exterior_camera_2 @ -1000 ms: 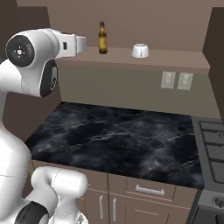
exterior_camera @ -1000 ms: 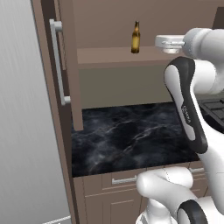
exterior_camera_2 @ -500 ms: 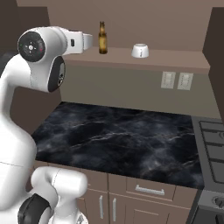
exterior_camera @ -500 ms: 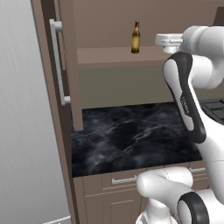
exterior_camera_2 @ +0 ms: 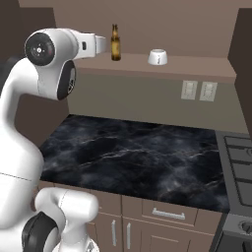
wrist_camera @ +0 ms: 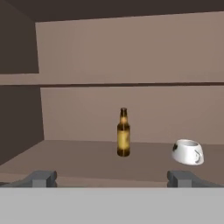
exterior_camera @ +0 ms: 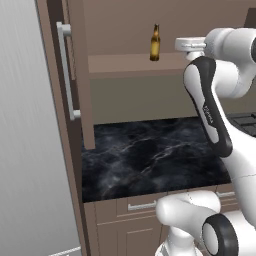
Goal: Open the cabinet directly in front. Then move the beer and the mug to the dining counter with the candle on it.
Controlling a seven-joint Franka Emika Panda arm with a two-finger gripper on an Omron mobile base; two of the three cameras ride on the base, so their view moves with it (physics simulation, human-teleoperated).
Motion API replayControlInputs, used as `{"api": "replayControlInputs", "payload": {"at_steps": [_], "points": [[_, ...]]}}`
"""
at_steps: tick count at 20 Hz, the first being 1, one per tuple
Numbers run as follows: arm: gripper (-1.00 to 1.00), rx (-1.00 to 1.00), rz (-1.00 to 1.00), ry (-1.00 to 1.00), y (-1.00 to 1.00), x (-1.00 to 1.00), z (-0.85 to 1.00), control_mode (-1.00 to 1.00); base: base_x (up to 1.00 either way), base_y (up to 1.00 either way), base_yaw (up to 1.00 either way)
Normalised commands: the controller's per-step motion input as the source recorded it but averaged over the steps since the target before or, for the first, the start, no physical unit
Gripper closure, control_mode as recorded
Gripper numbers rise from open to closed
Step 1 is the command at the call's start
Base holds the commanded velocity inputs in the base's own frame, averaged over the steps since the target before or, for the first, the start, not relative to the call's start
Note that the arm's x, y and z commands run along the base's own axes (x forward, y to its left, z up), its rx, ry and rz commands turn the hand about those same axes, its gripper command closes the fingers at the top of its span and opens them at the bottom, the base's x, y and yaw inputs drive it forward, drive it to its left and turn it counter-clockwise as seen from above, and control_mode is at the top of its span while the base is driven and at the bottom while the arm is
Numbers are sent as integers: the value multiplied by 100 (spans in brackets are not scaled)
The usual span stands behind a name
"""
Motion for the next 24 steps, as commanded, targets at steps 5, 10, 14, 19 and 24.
{"api": "replayControlInputs", "payload": {"at_steps": [5, 10, 14, 19, 24], "points": [[-100, 0, 0, 0, 0, 11, -1, -100, 0, 0, 0], [-100, -1, 0, 0, 0, 18, -3, -100, 0, 0, 0], [-100, 0, 0, 0, 0, 24, -2, -100, 0, 0, 0], [-100, 0, 0, 0, 0, 29, -1, -100, 0, 0, 0], [-100, 0, 0, 0, 0, 19, -5, -100, 0, 0, 0]]}}
